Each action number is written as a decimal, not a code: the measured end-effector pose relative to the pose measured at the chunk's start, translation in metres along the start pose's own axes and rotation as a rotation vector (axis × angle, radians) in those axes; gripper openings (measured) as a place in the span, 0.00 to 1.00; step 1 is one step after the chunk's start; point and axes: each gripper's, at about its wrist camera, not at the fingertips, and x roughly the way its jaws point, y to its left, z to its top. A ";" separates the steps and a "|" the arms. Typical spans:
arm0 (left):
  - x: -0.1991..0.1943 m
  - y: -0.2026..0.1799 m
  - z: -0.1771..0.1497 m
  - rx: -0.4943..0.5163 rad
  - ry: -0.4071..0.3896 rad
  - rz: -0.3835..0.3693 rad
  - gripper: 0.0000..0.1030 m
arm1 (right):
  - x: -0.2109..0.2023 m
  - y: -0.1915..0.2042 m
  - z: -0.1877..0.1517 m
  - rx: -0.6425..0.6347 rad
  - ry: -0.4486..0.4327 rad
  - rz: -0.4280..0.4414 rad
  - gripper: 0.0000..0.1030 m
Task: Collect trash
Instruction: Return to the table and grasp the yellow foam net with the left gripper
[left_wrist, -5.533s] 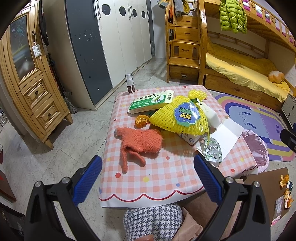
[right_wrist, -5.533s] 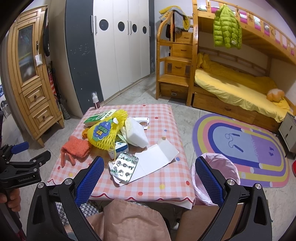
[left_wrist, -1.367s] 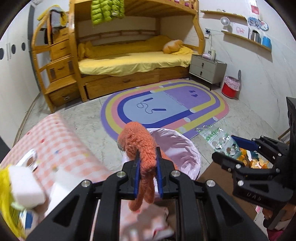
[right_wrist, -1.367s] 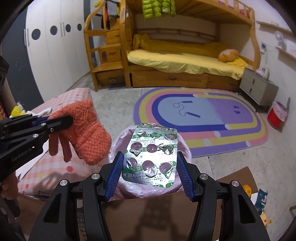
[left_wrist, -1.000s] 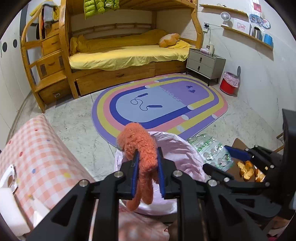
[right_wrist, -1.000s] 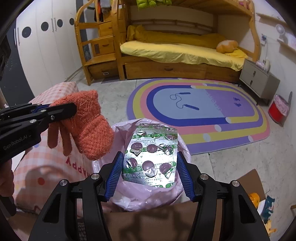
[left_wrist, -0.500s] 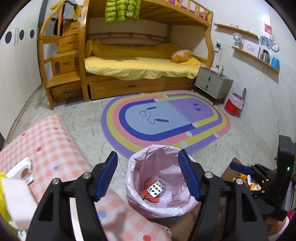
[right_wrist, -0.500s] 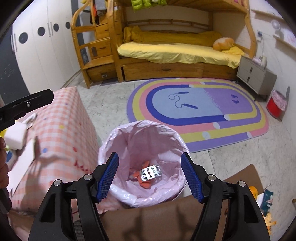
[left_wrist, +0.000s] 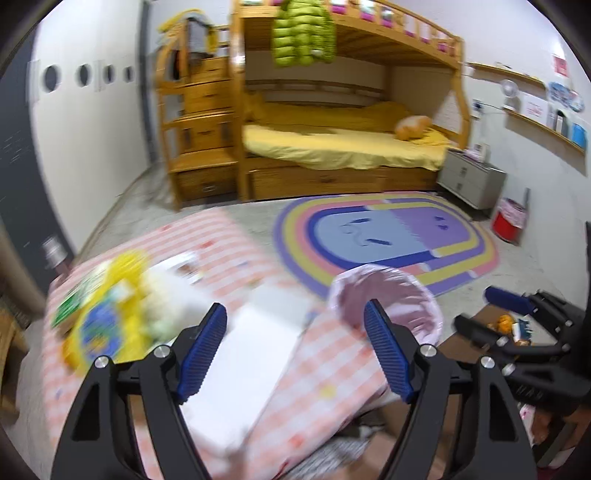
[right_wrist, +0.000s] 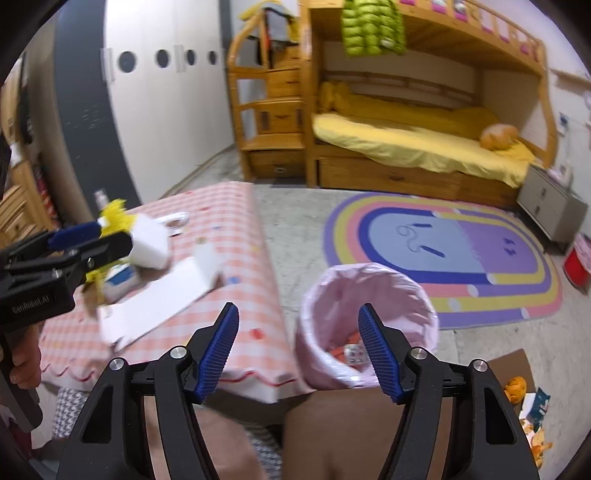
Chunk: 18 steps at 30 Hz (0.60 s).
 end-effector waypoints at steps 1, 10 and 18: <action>-0.007 0.009 -0.007 -0.015 0.002 0.031 0.72 | -0.002 0.005 0.000 -0.008 -0.002 0.010 0.63; -0.057 0.079 -0.065 -0.163 0.028 0.241 0.75 | -0.021 0.056 -0.012 -0.101 -0.021 0.113 0.51; -0.057 0.106 -0.090 -0.205 0.060 0.292 0.75 | 0.002 0.071 -0.016 -0.121 0.023 0.114 0.37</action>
